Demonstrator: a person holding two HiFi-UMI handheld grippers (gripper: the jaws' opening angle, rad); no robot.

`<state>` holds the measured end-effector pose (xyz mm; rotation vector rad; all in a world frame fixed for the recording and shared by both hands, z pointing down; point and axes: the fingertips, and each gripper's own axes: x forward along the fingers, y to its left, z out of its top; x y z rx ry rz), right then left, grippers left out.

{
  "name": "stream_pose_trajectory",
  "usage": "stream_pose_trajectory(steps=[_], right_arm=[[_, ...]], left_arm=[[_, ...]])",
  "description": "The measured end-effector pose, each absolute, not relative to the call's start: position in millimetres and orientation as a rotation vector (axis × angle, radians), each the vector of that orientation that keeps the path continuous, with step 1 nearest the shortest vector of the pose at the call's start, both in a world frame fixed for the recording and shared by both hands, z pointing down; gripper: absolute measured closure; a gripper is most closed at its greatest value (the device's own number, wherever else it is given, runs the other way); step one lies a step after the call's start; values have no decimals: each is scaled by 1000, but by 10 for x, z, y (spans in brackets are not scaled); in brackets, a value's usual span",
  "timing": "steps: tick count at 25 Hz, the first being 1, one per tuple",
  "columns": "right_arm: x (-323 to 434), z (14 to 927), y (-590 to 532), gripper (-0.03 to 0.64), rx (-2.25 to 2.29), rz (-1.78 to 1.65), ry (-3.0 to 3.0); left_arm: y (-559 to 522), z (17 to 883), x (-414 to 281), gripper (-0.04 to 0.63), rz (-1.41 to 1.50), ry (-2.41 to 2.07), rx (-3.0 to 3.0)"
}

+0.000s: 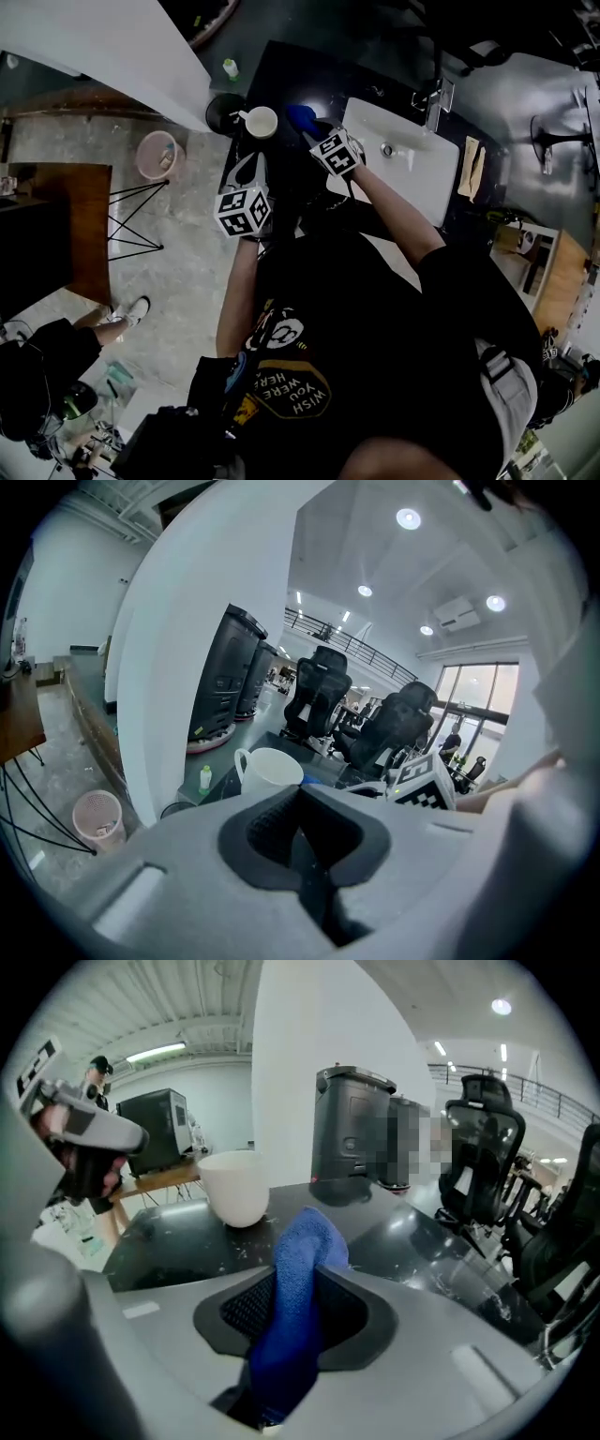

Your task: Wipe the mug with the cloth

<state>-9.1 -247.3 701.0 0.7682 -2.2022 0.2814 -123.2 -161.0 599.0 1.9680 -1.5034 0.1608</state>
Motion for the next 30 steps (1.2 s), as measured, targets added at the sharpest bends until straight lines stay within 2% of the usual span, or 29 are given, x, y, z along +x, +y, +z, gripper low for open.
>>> stream_pose_trajectory(steps=[9, 15, 18, 24, 27, 30], right_arm=[[-601, 6642, -2936, 502, 776, 342, -2316], [-653, 6781, -2209, 502, 608, 213, -2291], [-546, 6761, -1874, 502, 576, 283, -2335], [-338, 6557, -2615, 502, 838, 347, -2334], [-582, 6566, -2811, 502, 764, 256, -2314], [-709, 6674, -2535, 502, 604, 139, -2266]], left_arm=[[-2133, 6120, -1664, 592, 178, -1545, 1981], [-2431, 6274, -1616, 592, 198, -1524, 2037], [-2447, 6269, -1621, 592, 199, -1518, 2045], [-2456, 6264, -1611, 592, 198, -1515, 2036], [-2445, 6266, -1613, 592, 193, -1535, 2036], [-2444, 6274, -1610, 592, 183, -1549, 2033]])
